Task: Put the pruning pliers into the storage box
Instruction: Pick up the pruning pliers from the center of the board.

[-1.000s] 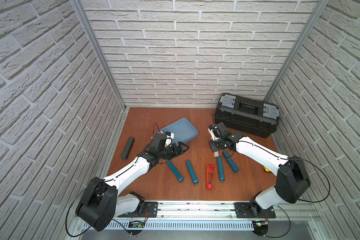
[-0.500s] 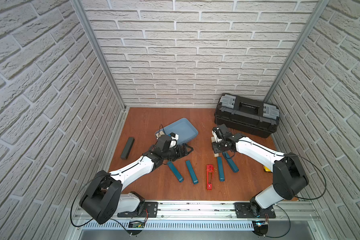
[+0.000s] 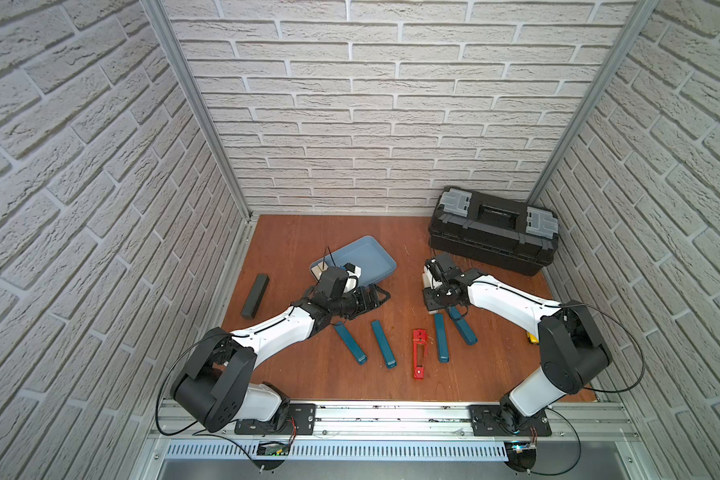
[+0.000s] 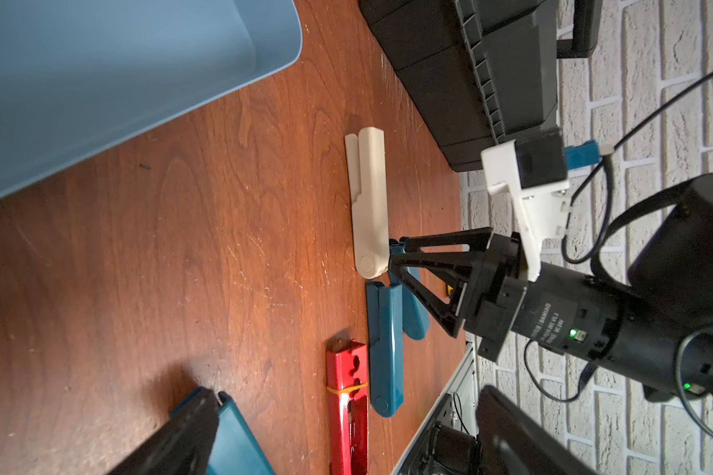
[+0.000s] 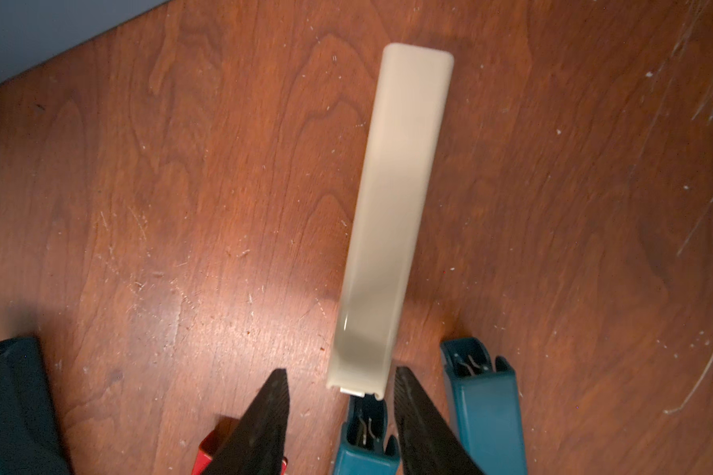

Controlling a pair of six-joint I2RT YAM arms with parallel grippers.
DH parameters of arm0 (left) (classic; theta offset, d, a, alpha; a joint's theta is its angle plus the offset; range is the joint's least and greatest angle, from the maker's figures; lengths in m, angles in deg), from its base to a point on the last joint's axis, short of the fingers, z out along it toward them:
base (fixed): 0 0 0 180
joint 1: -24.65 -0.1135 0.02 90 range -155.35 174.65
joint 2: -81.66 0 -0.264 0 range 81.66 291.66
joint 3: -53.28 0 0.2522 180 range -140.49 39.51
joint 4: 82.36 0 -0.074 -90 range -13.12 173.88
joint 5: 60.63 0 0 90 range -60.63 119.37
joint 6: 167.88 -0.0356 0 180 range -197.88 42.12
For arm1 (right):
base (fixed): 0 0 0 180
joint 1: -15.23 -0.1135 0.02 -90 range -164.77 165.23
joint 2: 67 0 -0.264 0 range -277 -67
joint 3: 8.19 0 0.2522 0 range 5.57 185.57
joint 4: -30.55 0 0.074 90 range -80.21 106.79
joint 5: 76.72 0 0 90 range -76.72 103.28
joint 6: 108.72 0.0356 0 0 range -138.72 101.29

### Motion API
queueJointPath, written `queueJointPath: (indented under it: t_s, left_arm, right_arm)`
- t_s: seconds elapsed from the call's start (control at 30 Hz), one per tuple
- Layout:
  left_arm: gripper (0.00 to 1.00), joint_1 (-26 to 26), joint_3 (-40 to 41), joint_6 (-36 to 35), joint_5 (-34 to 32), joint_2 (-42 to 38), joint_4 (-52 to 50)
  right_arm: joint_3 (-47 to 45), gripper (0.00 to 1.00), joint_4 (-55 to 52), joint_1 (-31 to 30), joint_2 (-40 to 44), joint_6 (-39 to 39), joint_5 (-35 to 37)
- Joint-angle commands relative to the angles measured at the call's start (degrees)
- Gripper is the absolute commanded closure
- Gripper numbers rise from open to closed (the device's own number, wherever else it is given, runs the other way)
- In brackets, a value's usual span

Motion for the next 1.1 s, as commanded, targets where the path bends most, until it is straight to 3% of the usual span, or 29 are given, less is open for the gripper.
queueJointPath:
  t_s: [0.0,0.4,0.8,1.07]
  left_arm:
    - [0.02,0.3,-1.1,-0.2,0.8,0.4,3.1]
    - [0.02,0.3,-0.5,0.2,0.8,0.9,4.1]
    - [0.02,0.3,-0.2,0.8,0.9,1.8,5.5]
    - [0.02,0.3,-1.0,0.0,1.2,0.1,3.8]
  right_arm:
    - [-1.0,0.55,1.3,0.3,-1.3,1.0,0.7]
    - [-0.4,0.56,2.9,0.6,-5.5,1.2,0.4]
    - [0.1,0.79,3.9,0.7,-7.9,1.0,0.4]
    - [-1.3,0.91,6.2,0.6,-1.6,-0.7,-0.3]
